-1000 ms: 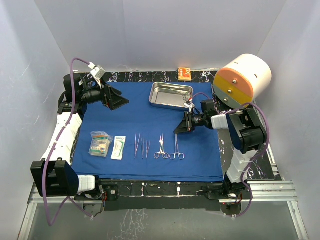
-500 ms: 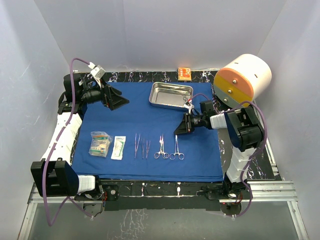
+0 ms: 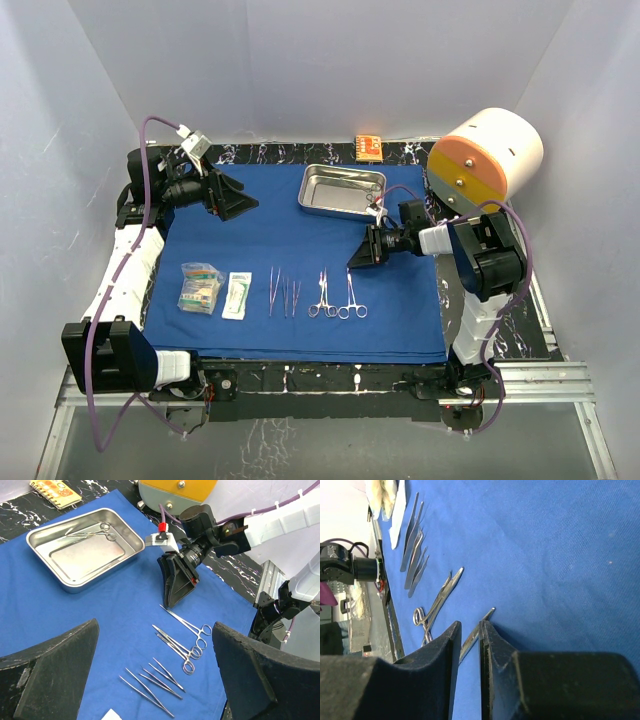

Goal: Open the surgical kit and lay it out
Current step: Place the medical item in the surgical kit.

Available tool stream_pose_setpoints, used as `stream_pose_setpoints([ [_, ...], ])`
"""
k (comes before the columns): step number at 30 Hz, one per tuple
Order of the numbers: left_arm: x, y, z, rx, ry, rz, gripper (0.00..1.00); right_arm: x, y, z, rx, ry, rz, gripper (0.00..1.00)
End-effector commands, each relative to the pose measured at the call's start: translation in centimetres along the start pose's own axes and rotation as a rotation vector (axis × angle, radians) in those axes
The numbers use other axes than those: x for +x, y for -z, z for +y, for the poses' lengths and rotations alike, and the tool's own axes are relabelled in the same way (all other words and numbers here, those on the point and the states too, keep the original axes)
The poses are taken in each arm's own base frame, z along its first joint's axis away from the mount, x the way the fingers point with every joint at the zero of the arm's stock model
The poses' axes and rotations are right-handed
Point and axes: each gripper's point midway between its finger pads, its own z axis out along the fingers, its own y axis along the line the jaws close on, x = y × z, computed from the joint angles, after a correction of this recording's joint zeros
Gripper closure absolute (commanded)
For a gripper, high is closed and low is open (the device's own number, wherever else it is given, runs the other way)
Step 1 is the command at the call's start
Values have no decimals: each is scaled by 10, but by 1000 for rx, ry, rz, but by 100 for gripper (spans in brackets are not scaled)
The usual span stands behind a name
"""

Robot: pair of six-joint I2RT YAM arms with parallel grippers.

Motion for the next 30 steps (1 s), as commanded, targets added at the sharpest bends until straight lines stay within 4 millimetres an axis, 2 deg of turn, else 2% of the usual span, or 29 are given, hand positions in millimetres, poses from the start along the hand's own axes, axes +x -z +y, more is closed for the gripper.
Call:
stream_pose_setpoints([
  [1, -4, 3, -10, 34, -25, -12, 5, -14, 1, -2, 9, 58, -16, 81],
  [8, -4, 3, -10, 35, -27, -12, 5, -16, 6, -3, 64, 107, -17, 82],
  [14, -2, 3, -6, 12, -21, -11, 4, -32, 16, 9, 99, 201, -49, 81],
  [20, -1, 5, 7, -72, -26, -7, 4, -52, 25, 21, 131, 286, -83, 79],
  [30, -3, 15, 37, -276, -53, -2, 2, -129, 53, 61, 232, 486, -234, 68],
])
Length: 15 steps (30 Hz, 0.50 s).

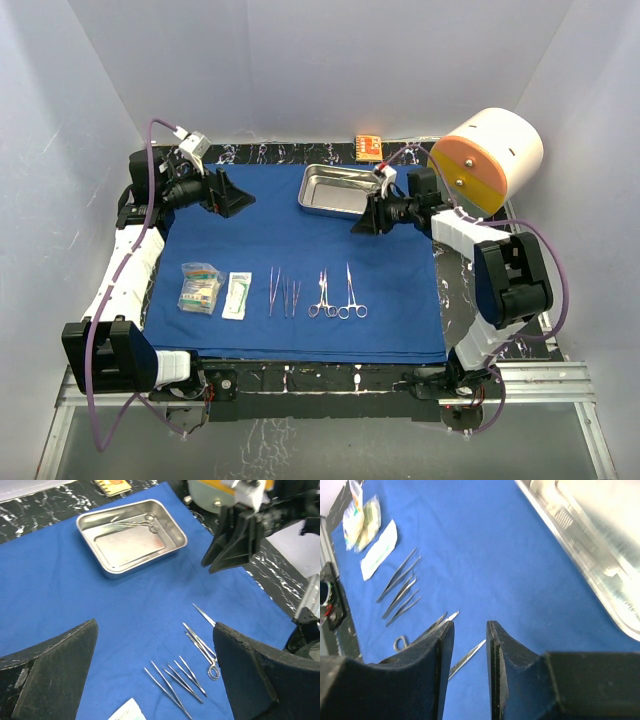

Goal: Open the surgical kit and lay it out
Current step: Place the medical item in the surgical kit.

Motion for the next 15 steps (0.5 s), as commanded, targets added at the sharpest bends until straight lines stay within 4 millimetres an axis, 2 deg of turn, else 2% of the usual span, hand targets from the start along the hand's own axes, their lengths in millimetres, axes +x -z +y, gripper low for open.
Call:
stream_pose_setpoints([
  [1, -11, 12, 13, -131, -54, -24, 2, -67, 16, 5, 82, 165, -129, 67],
  [6, -14, 25, 40, -308, -64, -25, 2, -119, 24, 3, 162, 228, -211, 55],
  [11, -16, 43, 67, -494, -52, -18, 1, -157, 27, -5, 230, 253, -256, 44],
  [15, -18, 55, 81, -603, -41, -12, 1, -182, 28, -8, 266, 267, -283, 35],
])
